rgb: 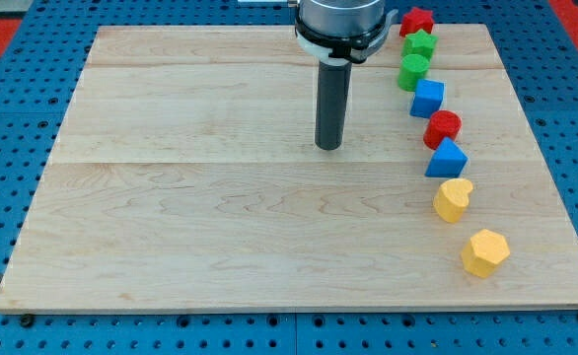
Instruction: Push the red star away from the green star
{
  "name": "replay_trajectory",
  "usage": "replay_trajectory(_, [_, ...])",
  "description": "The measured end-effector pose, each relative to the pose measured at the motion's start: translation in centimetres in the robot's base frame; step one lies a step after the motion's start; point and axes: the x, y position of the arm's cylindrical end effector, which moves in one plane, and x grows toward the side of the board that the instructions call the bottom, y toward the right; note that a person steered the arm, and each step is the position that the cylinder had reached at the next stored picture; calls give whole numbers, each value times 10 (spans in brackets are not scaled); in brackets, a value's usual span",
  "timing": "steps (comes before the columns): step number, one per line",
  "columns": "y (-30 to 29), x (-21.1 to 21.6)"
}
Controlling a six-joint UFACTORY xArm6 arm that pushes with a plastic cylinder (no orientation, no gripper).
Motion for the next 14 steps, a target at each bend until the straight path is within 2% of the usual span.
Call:
replay_trajectory(1, [-2,16])
replay_trajectory(2, [-35,74])
replay_trajectory(3, [-46,87])
replay_trajectory(5, [-46,87])
replay_trajectory(6, [-52,111])
replay_trajectory(7, [-52,169])
replay_trajectory(8, [-45,203])
replay_trajectory(11, [102,202])
replay_trajectory(12, [232,195])
replay_trajectory(13, [300,176])
replay_trajectory(14, [301,170])
